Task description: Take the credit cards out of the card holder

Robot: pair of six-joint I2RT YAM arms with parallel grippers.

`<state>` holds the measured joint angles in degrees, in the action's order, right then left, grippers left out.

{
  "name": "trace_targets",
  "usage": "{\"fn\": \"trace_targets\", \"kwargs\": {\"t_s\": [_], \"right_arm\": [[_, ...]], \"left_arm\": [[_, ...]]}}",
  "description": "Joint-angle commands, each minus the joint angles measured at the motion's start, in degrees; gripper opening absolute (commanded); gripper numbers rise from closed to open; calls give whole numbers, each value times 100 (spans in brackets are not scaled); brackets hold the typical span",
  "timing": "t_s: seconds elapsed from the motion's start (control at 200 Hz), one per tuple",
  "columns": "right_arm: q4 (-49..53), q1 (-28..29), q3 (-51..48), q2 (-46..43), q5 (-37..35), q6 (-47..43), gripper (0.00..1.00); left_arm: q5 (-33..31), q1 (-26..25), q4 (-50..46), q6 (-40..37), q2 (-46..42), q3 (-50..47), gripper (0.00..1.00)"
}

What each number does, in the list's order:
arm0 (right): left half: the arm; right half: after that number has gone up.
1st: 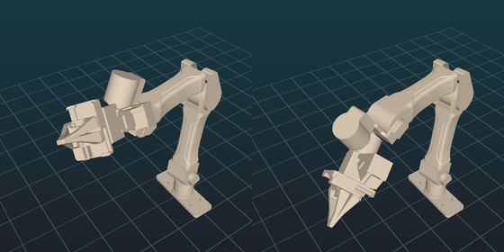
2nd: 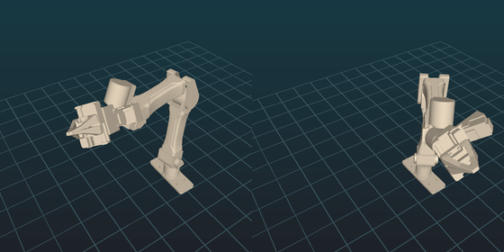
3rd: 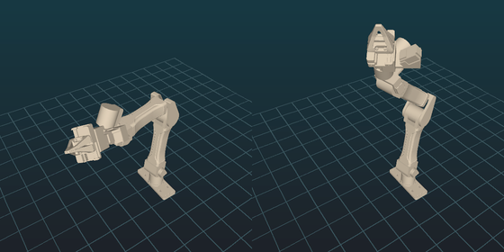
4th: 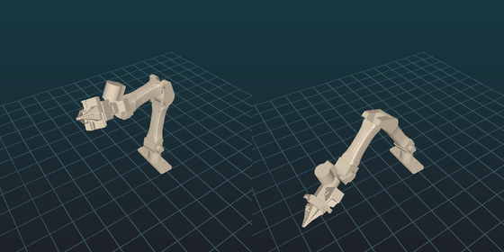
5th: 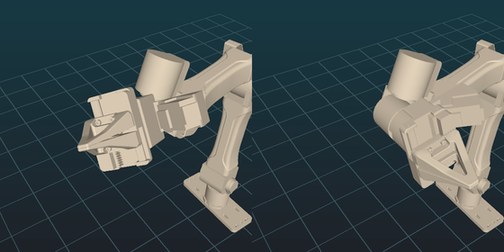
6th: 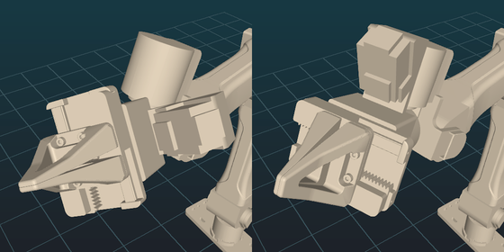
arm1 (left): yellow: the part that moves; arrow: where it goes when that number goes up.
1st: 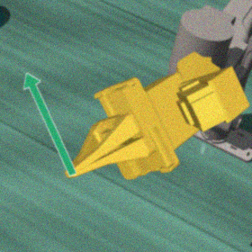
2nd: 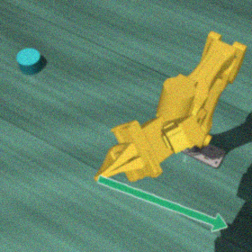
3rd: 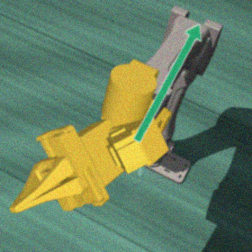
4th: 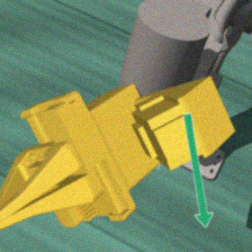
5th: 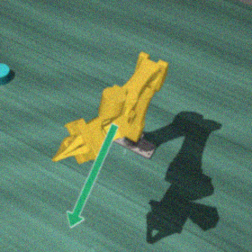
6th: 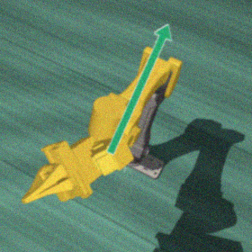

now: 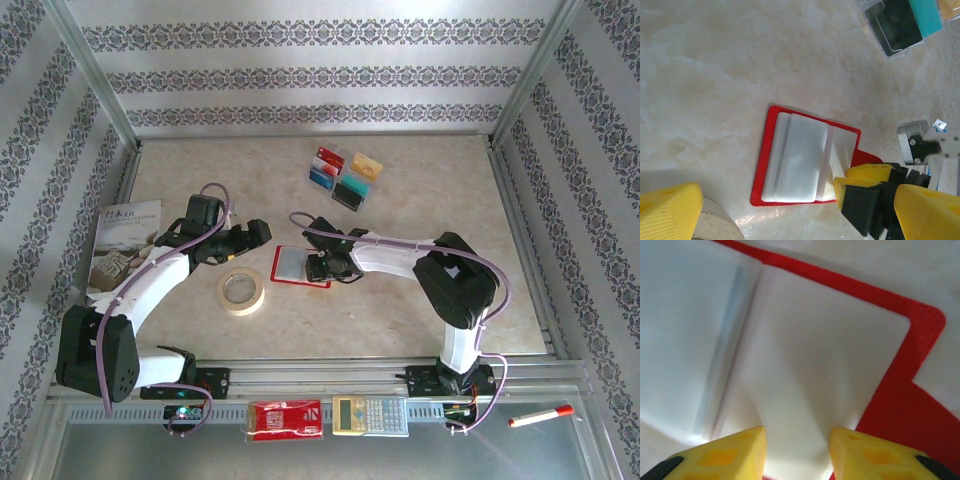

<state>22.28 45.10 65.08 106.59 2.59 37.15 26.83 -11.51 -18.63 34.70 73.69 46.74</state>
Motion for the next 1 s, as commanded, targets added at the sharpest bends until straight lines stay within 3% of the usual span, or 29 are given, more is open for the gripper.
{"fn": "trace_targets", "kwargs": {"t_s": [0.0, 0.215, 0.375, 0.555, 0.689, 0.819, 0.994], "right_arm": [[233, -167, 212, 228, -378, -206, 42], [590, -291, 632, 341, -746, -673, 42], [593, -47, 774, 23, -655, -806, 43], [531, 324, 826, 26, -633, -770, 54], [635, 440, 983, 403, -598, -771, 55], [760, 458, 1091, 640, -620, -764, 54], [839, 417, 993, 791, -650, -726, 51]], "left_arm": [[121, 62, 172, -7, -116, -64, 99], [136, 63, 202, -7, -56, -78, 99], [105, 61, 202, -7, -26, -75, 99], [-107, 61, 228, 57, -65, -176, 99], [-287, 70, 247, 200, -95, -259, 99], [-317, 69, 157, 360, -5, -254, 93], [257, 61, 507, 601, 294, -337, 76]]}}
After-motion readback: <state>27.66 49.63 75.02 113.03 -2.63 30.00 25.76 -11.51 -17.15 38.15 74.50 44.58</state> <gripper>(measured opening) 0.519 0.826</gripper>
